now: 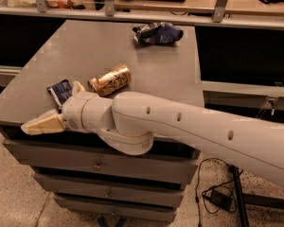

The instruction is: Move rxbar blueberry near blue chip bag

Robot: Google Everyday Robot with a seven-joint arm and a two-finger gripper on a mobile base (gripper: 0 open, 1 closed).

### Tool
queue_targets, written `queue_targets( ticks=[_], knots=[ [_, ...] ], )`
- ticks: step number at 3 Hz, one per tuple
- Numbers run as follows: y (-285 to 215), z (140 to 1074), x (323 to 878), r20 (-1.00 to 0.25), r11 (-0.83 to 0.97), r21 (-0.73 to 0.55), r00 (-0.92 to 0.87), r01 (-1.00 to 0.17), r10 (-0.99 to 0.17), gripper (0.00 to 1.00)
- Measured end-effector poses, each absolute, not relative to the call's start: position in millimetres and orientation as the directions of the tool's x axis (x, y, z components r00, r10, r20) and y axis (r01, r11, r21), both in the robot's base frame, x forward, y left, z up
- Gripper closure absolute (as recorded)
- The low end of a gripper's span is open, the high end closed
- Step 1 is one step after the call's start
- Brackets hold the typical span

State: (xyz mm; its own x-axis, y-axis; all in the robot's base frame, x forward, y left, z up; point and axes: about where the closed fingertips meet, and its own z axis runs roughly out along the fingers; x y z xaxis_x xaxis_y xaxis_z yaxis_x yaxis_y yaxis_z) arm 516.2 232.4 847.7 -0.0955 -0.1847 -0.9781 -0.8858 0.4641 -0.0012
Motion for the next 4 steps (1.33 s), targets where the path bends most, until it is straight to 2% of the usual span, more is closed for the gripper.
queue_targets(
  ticks=[3, 4],
  knots=[
    [230.1, 839.4, 550.7, -0.981, 0.582, 0.035, -0.139, -0.812, -0.135, 0.00],
    [230.1, 842.1, 553.4, -0.984, 0.590, -0.040, -0.072, -0.807, -0.166, 0.26]
  ],
)
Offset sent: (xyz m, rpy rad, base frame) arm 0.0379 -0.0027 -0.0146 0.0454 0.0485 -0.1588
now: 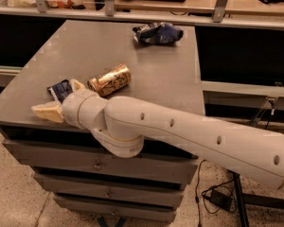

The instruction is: Move rxbar blueberry near blue chip bag

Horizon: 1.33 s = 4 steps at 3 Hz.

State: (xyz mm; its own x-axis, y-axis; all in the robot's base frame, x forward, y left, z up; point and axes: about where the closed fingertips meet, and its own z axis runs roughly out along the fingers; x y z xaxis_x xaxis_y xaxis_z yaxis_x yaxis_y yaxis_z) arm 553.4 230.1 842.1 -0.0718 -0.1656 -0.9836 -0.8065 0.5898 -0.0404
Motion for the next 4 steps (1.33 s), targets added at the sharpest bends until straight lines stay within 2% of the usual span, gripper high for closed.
queue_targets(
  ticks=[2, 3, 4],
  knots=[
    [234.5, 847.9, 552.6, -0.974, 0.566, -0.139, 0.008, -0.813, -0.227, 0.72],
    [236.2, 849.0, 553.1, -0.969, 0.562, -0.156, 0.016, -0.812, -0.246, 0.73],
    [234.0, 851.7, 553.6, -0.967, 0.571, -0.160, 0.013, -0.805, -0.254, 0.51]
  ],
)
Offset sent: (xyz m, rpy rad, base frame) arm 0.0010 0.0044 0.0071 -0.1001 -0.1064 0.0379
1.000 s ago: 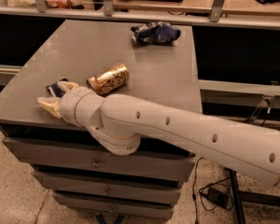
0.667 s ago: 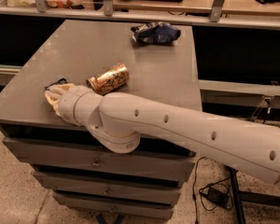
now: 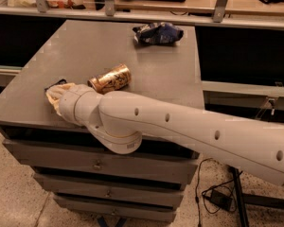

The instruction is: Move rxbar blueberry near blue chip bag

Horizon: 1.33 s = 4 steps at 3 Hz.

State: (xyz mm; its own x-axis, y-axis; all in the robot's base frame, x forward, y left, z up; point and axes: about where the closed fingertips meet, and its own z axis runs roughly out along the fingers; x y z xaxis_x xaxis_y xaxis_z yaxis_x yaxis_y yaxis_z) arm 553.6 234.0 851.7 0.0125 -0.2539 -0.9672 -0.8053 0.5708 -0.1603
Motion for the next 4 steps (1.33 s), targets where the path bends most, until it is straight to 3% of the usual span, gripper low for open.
queue_targets(
  ticks=[2, 4],
  knots=[
    [224.5, 856.4, 554.3, -0.962, 0.597, -0.170, 0.002, -0.784, -0.272, 0.05],
    [211.1, 853.3, 558.0, -0.960, 0.633, -0.168, -0.021, -0.756, -0.281, 0.00]
  ],
)
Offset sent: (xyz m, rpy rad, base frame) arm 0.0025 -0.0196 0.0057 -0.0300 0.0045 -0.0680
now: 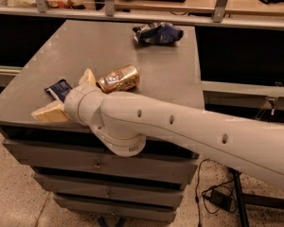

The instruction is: Move rxbar blueberry near blue chip bag

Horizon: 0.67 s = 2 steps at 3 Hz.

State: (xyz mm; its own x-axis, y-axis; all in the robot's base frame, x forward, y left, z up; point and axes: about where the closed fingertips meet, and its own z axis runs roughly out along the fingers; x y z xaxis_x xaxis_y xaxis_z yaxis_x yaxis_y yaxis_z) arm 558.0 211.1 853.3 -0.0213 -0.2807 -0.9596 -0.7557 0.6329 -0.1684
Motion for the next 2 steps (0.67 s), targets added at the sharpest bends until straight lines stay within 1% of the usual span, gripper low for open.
queue_targets(
  ticks=[2],
  knots=[
    [206.5, 843.0, 559.5, -0.954, 0.636, -0.144, -0.064, -0.758, -0.293, 0.00]
  ],
)
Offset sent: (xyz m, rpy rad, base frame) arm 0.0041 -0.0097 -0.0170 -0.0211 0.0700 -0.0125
